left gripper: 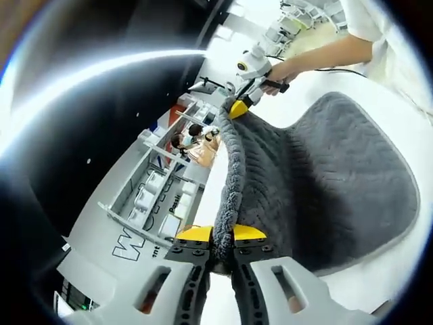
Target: Open the folded towel by lifting each exposed corner and separating the folded layers until the towel lies flat within the target outline without major curled edges
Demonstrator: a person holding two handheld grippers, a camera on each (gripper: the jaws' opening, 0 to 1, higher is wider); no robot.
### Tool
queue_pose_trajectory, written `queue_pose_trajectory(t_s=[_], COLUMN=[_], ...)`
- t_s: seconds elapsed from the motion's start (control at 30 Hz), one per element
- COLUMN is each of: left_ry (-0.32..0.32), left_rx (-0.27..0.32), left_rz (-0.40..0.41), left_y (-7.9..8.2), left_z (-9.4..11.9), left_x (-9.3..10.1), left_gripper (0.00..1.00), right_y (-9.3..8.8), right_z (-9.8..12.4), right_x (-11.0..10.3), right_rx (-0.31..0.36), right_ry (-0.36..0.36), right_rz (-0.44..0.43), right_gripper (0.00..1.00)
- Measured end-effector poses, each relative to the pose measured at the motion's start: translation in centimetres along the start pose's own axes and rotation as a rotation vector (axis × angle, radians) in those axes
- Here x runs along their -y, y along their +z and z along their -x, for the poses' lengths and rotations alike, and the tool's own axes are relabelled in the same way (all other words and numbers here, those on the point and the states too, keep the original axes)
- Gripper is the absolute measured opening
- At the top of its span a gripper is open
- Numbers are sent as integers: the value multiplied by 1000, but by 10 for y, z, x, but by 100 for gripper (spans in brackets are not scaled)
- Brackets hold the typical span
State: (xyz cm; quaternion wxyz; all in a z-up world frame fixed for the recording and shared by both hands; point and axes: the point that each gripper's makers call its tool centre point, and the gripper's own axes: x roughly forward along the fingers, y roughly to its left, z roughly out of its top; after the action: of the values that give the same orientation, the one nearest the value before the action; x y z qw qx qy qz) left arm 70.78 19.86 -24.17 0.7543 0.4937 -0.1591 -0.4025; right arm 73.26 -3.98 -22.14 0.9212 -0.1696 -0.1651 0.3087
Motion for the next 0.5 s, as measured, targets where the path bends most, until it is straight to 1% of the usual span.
queue_pose_trajectory(t_s=[0.13, 0.17, 0.23, 0.27, 0.3, 0.33, 0.37, 0.4, 0.43, 0.5], left_ry=[-16, -18, -21, -24, -26, -32, -37, -42, -47, -48], left_rx=[-11, -16, -21, -27, -29, -37, -42, -44, -44, -49], left_rz=[-11, -11, -5, 4, 6, 3, -10, -19, -20, -24], left_y=[-5, -7, -10, -12, -13, -16, -17, -17, -16, -17], left_z=[-4, -6, -7, -8, -9, -10, -11, -12, -13, -14], left_x=[6, 7, 8, 9, 10, 12, 13, 15, 17, 18], left_gripper=[8, 8, 8, 8, 8, 8, 8, 8, 8, 8], right_y=[-7, -11, -14, -20, -27, -29, -32, -34, -34, -38], right_z=[-2, -3, -2, -2, -1, -1, -1, -1, -1, -2], right_x=[-2, -2, -4, -2, -1, -1, 0, 0, -1, -2], right_rx=[-13, -12, 5, 2, -15, -19, -31, -53, -49, -74], right_ry=[4, 10, 22, 16, 14, 13, 14, 9, 10, 9], right_rz=[12, -2, 26, 16, -29, -45, -42, -19, 6, 22], right_gripper=[3, 3, 2, 2, 2, 2, 2, 2, 2, 2])
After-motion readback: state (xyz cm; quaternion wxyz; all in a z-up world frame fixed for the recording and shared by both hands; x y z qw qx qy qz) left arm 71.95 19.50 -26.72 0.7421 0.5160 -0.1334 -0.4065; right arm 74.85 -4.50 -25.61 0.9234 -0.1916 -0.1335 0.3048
